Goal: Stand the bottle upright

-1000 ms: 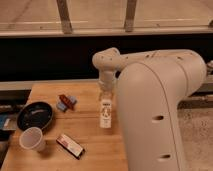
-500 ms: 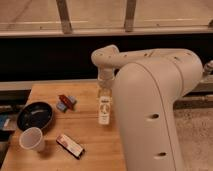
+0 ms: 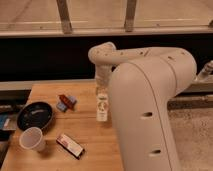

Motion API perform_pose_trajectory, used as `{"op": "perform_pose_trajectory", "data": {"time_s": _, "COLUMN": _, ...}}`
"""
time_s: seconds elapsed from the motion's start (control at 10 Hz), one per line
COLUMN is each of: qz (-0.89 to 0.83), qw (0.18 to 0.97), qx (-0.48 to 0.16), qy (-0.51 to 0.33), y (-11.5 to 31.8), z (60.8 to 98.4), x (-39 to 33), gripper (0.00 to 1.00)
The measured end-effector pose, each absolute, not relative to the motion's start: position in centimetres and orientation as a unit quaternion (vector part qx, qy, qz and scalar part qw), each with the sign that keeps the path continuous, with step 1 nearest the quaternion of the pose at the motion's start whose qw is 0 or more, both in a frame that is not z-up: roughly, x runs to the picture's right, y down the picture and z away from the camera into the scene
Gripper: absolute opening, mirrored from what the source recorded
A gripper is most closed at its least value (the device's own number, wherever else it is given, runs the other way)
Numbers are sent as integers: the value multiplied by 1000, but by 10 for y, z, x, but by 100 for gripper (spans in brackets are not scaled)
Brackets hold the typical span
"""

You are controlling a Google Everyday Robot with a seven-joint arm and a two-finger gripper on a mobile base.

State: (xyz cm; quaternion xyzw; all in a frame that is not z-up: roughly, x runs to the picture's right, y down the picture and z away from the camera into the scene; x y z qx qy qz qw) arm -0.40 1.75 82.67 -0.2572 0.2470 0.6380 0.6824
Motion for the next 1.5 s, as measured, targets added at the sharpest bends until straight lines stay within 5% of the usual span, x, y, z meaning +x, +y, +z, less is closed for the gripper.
{"op": "perform_pose_trajectory", "data": {"time_s": 1.5, "qz": 655, "qw": 673, "qx": -251, "qy": 235, "y": 6, "z": 833, "x": 8, "gripper": 0}}
